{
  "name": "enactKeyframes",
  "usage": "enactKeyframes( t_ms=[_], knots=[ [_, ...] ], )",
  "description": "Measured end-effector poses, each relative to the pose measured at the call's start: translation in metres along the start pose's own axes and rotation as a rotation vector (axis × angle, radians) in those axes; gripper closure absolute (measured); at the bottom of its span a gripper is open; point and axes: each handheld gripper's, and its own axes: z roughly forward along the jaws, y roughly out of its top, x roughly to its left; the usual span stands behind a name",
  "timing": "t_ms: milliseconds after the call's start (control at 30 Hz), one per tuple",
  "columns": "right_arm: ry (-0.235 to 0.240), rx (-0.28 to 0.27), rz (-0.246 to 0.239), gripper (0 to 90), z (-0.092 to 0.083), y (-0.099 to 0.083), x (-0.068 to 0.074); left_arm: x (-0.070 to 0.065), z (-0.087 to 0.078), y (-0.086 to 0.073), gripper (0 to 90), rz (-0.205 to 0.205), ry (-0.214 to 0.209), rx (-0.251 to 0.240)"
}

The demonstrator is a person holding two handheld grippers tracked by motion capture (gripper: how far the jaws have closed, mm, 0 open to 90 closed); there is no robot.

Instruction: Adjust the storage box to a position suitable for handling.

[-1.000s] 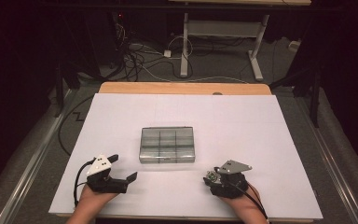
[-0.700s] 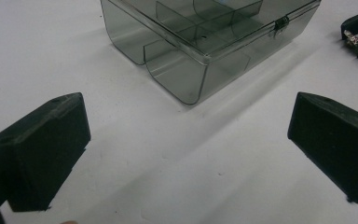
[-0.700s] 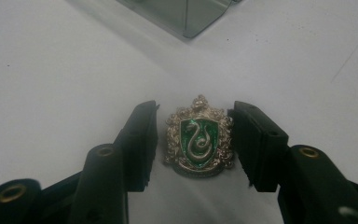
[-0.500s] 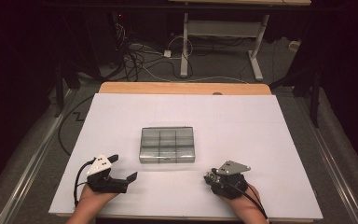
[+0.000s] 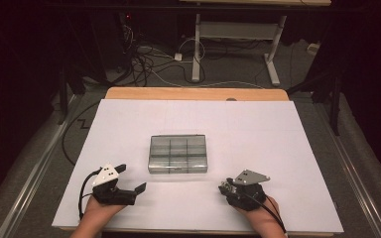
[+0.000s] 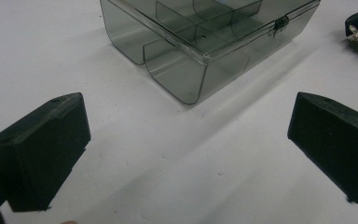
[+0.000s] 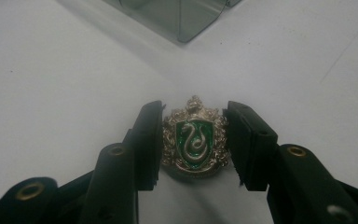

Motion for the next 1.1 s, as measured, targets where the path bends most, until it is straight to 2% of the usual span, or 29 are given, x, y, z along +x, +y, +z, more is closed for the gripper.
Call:
enactKeyframes(
  t_ms=[300, 800, 967, 1100],
  knots=[
    [-0.023, -0.018, 0.022, 58.9, -0.018, -0.007, -0.008, 0.0, 0.0, 0.0, 0.0, 0.0, 0.001, -0.007],
    [-0.109, -0.002, 0.096, 58.8, -0.056, -0.04, -0.033, 0.0, 0.0, 0.0, 0.0, -0.001, -0.002, -0.001],
    [-0.126, 0.014, 0.116, 58.8, -0.059, -0.046, -0.036, 0.0, 0.0, 0.0, 0.0, 0.0, -0.003, 0.002],
    [-0.121, 0.036, 0.118, 58.8, -0.056, -0.048, -0.037, 0.0, 0.0, 0.0, 0.0, -0.001, -0.003, 0.003]
  ],
)
